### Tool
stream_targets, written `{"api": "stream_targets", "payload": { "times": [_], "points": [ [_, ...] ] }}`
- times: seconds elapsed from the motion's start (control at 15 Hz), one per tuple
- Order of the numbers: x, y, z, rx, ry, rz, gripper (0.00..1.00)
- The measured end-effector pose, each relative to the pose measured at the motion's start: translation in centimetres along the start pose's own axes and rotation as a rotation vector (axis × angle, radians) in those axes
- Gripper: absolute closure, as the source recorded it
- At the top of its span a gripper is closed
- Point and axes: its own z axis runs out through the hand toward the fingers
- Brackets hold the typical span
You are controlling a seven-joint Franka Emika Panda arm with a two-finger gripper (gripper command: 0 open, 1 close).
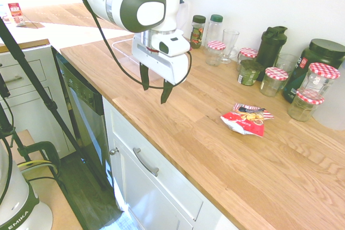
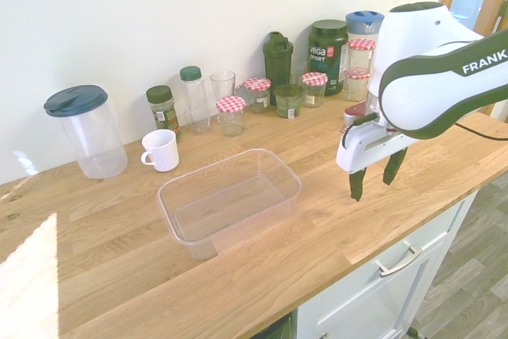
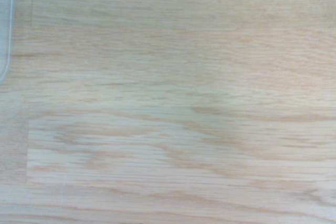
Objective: Put the chip bag into the container
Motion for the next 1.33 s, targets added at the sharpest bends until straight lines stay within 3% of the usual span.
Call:
{"api": "stream_targets", "payload": {
  "times": [0.27,0.73,1.0,1.2,1.27,1.33],
  "points": [
    [0.7,0.2,-0.4,0.001,0.011,0.013,0.00],
    [9.4,4.2,-4.7,-0.046,0.192,0.160,0.00],
    [13.3,2.6,-2.0,-0.143,0.330,0.236,0.00],
    [16.0,1.6,0.2,-0.185,0.367,0.273,0.00],
    [16.8,1.6,0.6,-0.193,0.370,0.279,1.00],
    [17.5,1.6,1.0,-0.200,0.372,0.283,1.00]
  ]
}}
